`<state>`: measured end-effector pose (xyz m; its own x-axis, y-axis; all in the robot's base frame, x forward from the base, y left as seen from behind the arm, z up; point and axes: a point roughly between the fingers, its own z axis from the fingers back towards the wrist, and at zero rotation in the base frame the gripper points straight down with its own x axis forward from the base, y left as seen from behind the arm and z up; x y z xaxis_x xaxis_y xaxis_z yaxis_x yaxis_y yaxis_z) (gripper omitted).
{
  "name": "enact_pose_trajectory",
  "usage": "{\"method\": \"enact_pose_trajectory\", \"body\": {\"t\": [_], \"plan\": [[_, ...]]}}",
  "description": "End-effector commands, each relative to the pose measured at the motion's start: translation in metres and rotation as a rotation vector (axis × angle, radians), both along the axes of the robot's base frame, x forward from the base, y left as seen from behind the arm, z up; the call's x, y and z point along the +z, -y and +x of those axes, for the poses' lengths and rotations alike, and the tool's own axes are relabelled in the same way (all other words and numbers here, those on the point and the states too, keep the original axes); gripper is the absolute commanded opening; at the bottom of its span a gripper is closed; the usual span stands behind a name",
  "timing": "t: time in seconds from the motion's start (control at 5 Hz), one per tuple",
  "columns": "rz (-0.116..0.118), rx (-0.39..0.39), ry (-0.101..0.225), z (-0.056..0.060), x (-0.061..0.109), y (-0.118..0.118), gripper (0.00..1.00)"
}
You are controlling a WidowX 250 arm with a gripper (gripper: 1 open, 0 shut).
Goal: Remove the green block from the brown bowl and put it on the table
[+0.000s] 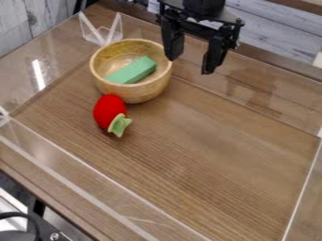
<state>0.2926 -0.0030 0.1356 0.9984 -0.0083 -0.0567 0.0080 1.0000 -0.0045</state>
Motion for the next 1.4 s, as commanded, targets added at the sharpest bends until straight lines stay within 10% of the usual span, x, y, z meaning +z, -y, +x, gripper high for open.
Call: {"method": "enact_pose_trajectory", "body": {"t": [0.0, 0.6, 1.2], "plan": [[0.003, -0.021, -0.019, -0.003, -0.008, -0.014, 1.0], [0.011, -0.178, 0.039, -0.009, -0.022, -0.095, 1.0], [-0.011, -0.139, 0.073, 0.019, -0.045, -0.114, 1.0]]}}
